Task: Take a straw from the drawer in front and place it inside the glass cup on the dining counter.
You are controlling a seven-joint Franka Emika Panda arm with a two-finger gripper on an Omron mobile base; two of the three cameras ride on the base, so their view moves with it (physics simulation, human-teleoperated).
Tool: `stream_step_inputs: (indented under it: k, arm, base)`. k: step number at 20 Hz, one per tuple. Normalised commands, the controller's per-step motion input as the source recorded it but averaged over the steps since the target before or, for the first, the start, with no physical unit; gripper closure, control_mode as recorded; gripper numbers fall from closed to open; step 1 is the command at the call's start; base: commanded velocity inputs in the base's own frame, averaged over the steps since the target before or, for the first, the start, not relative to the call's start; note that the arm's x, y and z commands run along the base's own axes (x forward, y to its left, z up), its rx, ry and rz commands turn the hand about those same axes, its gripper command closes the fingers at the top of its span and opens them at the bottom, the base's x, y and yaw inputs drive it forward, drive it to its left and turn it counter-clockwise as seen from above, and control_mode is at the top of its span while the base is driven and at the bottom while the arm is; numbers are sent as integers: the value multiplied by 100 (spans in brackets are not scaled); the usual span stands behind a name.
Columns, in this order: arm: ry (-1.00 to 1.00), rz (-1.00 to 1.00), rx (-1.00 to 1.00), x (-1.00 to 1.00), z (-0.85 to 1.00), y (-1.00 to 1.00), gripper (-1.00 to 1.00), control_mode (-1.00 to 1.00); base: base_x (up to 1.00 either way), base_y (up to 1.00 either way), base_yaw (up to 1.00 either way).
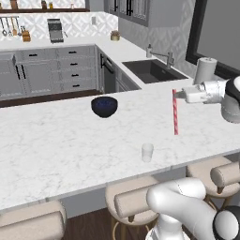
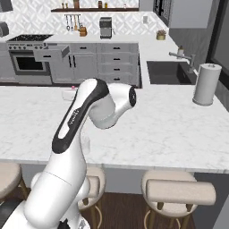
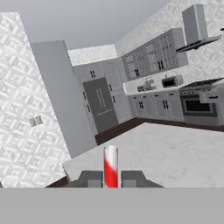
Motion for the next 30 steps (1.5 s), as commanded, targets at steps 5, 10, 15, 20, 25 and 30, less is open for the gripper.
stream_step_inputs:
  k: [5, 10, 15, 20, 25, 30]
  arm:
    - [-8, 18, 14, -10, -15, 9, 100, -100]
    - [-12, 12, 2, -19, -28, 1, 100, -100]
    - [-12, 6, 0, -11, -19, 3, 100, -100]
    - [-9, 4, 0, 1, -19, 3, 100, -100]
    - [-2, 4, 0, 1, -24, 21, 100, -100]
    - [0, 3, 0, 33, -21, 20, 100, -100]
  base:
    - [0, 0, 0]
    - [0, 0, 0]
    - [0, 0, 0]
    - [0, 0, 0]
    - [0, 0, 0]
    - [0, 0, 0]
